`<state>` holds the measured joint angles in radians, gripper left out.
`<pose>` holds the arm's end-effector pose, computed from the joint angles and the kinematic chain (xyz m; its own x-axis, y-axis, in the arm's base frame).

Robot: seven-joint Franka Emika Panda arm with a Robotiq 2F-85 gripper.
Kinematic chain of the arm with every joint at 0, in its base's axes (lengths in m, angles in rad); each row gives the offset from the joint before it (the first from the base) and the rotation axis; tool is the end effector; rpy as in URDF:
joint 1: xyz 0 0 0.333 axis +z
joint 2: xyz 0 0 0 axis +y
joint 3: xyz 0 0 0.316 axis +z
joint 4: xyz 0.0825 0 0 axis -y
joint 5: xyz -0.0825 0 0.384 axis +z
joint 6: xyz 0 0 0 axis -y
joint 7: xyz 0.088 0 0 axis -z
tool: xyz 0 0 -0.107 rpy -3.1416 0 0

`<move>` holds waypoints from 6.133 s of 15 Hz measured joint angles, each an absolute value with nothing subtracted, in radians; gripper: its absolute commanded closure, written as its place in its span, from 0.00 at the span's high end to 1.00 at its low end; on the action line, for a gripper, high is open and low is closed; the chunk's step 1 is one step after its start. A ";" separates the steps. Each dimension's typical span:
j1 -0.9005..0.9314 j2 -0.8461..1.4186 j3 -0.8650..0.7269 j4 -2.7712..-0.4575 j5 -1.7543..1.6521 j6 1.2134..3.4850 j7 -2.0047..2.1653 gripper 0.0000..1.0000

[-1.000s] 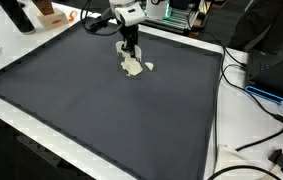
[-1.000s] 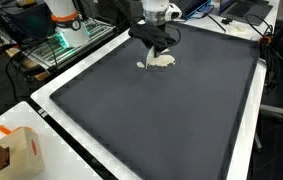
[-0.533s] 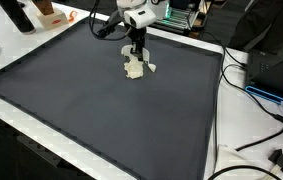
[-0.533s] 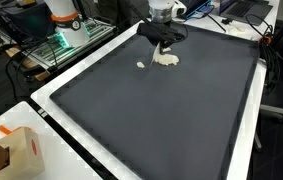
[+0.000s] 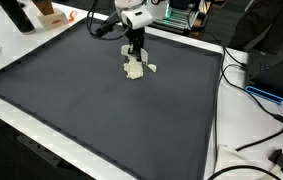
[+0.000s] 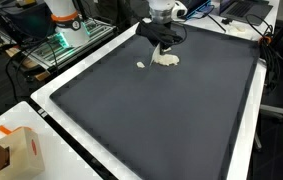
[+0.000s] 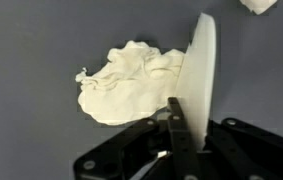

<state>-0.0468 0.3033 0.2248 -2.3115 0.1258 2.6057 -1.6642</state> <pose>0.5170 0.0930 0.2155 -0.1512 0.9799 0.1304 0.9883 0.1526 -0.0004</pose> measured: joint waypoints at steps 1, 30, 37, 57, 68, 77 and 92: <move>-0.050 0.303 0.221 -2.312 0.126 2.606 -1.660 0.01; -0.126 0.282 0.222 -2.349 0.345 2.606 -2.018 0.01; -0.088 0.285 0.225 -2.336 0.341 2.605 -1.912 0.01; 0.093 0.078 0.213 -2.400 0.153 2.638 -0.909 0.01; 0.097 -0.012 0.162 -2.409 -0.088 2.635 -0.271 0.01; 0.104 -0.038 0.156 -2.409 -0.143 2.623 -0.160 0.01; 0.073 0.040 0.105 -2.299 -0.476 2.462 0.489 0.01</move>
